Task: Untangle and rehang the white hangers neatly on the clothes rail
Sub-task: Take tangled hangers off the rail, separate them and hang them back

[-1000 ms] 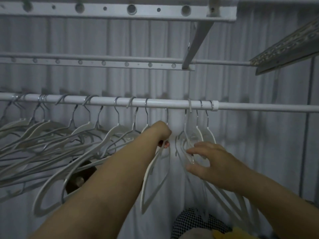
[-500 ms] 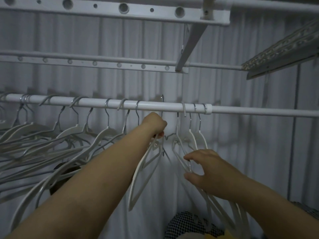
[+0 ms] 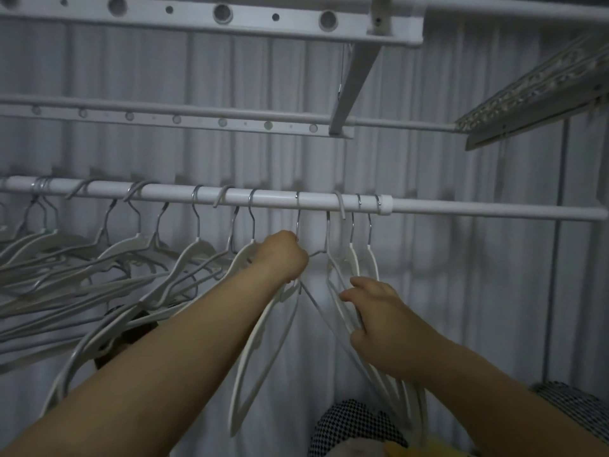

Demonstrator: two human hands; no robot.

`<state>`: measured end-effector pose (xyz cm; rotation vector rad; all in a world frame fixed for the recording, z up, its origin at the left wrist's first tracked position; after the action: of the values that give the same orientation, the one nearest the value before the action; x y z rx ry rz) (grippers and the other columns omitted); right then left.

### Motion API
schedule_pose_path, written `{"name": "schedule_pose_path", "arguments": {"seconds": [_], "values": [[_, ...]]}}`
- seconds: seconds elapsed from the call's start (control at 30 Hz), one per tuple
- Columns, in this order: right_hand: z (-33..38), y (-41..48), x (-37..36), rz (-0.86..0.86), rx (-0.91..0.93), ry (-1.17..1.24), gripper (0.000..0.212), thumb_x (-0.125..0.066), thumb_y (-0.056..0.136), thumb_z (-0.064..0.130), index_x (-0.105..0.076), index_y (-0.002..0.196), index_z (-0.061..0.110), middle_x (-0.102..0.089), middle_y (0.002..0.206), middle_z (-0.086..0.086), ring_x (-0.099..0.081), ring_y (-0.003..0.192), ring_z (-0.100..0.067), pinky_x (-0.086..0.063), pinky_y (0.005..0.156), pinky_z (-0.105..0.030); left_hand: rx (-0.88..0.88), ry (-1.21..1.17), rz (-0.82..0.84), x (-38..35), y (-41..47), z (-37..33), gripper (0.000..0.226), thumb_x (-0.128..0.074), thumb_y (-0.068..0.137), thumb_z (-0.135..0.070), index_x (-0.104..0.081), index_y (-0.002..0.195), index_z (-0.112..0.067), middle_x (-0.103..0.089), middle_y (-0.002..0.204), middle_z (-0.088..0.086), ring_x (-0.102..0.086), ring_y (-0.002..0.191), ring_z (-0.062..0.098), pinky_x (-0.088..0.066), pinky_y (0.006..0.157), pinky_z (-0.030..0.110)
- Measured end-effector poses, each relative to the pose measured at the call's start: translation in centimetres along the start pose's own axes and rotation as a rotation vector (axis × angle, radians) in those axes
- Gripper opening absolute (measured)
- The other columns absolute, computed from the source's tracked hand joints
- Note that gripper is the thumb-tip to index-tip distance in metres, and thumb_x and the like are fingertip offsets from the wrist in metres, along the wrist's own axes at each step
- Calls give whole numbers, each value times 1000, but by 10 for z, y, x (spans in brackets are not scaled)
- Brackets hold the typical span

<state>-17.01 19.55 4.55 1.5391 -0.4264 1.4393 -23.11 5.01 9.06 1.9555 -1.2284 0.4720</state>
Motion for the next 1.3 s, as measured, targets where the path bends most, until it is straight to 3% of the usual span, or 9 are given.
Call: {"name": "schedule_pose_path", "arguments": {"seconds": [0.13,0.3,0.47,0.57,0.7,0.83,0.97,1.07,1.3], "values": [[0,-2,3,23,22,-24,58,-42,90,14,-22,145,17,-8,156,1,-7,143,-15,-13,115,-26,-15,31,7,-1,-9,-3,39,-38,91,-9,-46,128,-2,-60,119,20,-61,103,35,-51,90,35],[3,-1,11,-34,77,-53,55,-44,92,25,-24,143,24,-15,154,6,-12,141,-13,-13,114,-24,-50,202,-47,14,-28,4,45,-46,92,-30,-44,130,-6,-52,132,12,-50,120,27,-40,97,30],[25,8,18,-162,181,14,42,-44,94,27,-41,135,23,-36,143,6,-28,133,-13,-20,107,-19,-163,252,-316,50,-69,16,36,-48,91,-32,-57,122,-16,-56,129,4,-51,118,23,-41,94,31],[48,15,21,-215,209,86,41,-41,92,40,-50,128,21,-47,134,4,-39,126,-17,-27,104,-25,-195,276,-421,66,-96,36,34,-50,90,-31,-59,119,-16,-58,124,4,-51,114,22,-41,87,29],[68,28,14,-151,114,41,46,-43,91,43,-44,130,19,-45,135,-1,-46,122,-21,-34,100,-33,-85,264,-342,64,-115,62,44,-51,89,-33,-49,130,-18,-55,130,4,-53,117,20,-42,88,28],[74,40,0,21,11,-44,56,-47,90,34,-27,139,16,-35,141,-7,-40,128,-25,-27,108,-40,6,351,-218,57,-119,80,47,-47,91,-34,-38,135,-19,-55,130,6,-52,119,23,-42,91,30],[72,45,-7,70,-9,-36,61,-50,88,13,-22,142,18,-36,141,-8,-42,127,-26,-30,109,-42,14,343,-121,52,-116,90,23,-44,93,-22,-56,110,-12,-68,105,12,-62,94,29,-49,81,33],[67,43,-9,82,-16,-45,66,-47,86,6,-19,144,21,-38,142,-6,-42,128,-26,-29,110,-42,1,283,-148,53,-115,93,20,-40,92,-15,-56,92,-3,-68,90,17,-56,70,29,-52,73,38],[46,29,-3,7,-40,-68,50,-45,87,3,-36,134,14,-53,127,-9,-51,118,-26,-35,101,-34,-14,233,-181,54,-111,91,23,-37,93,-13,-53,78,-5,-67,89,16,-52,68,26,-40,62,29]]}}
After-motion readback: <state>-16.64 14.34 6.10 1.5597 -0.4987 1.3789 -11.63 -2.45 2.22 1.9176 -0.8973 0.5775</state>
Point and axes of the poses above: each hand's wrist, its own y-axis towards the middle knuckle, its own x-axis out of the back of the hand, z = x × y, the point moved 4 cm from there along y, towards the middle knuckle
